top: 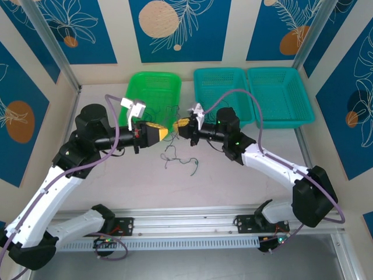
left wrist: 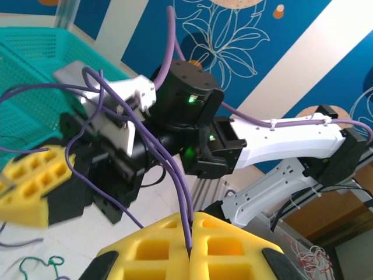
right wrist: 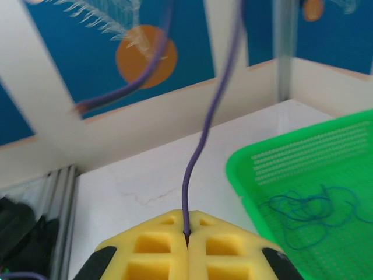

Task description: Untangle the cables

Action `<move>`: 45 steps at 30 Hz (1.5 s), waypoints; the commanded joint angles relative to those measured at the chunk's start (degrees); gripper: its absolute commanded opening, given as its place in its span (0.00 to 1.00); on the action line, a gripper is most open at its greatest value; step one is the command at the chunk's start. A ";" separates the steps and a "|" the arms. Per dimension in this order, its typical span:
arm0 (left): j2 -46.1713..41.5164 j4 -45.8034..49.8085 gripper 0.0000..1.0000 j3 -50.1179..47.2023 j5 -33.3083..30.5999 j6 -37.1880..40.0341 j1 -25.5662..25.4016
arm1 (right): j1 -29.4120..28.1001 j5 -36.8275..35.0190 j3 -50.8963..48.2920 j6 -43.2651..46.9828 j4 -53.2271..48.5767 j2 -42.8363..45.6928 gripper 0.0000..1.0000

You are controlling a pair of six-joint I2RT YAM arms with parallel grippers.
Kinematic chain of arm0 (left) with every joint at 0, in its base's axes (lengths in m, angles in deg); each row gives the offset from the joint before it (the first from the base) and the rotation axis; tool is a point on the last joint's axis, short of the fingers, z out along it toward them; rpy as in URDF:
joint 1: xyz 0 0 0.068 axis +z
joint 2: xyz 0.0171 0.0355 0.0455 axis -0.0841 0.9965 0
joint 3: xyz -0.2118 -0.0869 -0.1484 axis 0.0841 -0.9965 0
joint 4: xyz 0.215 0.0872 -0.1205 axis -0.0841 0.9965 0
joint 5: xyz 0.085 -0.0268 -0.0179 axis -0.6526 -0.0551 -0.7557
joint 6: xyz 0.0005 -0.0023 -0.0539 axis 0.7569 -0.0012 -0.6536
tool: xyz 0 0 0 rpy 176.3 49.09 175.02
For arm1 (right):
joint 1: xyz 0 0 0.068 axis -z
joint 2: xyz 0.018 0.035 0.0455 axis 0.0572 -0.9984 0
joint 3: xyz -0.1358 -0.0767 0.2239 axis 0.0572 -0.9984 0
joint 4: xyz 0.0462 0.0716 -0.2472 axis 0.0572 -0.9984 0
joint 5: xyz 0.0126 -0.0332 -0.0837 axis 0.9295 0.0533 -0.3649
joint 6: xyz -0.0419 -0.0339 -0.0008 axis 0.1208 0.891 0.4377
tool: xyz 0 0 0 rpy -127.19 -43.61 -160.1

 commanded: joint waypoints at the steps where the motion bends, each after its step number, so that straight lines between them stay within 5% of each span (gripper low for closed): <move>1: -1.86 4.14 0.00 0.85 -3.16 2.99 -0.56 | 3.87 -12.73 -3.58 -8.85 1.65 6.10 0.00; 6: -2.24 8.87 0.00 0.96 -5.99 5.42 -0.51 | 15.72 -25.13 -4.36 -20.58 -11.30 14.04 0.00; 13: -0.55 18.26 0.05 1.93 -19.36 7.97 -0.38 | 32.78 -29.25 -6.15 -32.26 -19.86 22.68 0.00; 19: -0.20 20.09 0.13 1.06 -23.77 8.56 -0.34 | 38.64 -26.05 -5.95 -36.18 -22.14 24.67 0.00; 29: -1.48 17.92 0.14 -2.69 -20.67 8.23 -0.28 | 38.52 -14.28 -2.89 -38.74 -20.62 22.70 0.00; 34: -1.72 3.72 0.54 -10.99 -12.50 2.78 -0.38 | 30.94 -10.52 2.57 -37.03 -21.47 20.55 0.00; 42: -1.31 -10.15 0.75 -18.14 -9.69 -2.07 -0.54 | 19.93 -15.17 8.75 -35.08 -25.99 19.05 0.00; 45: -1.92 -10.80 0.94 -19.48 -11.79 -1.93 -0.58 | 17.79 -17.08 9.93 -35.14 -27.00 19.39 0.00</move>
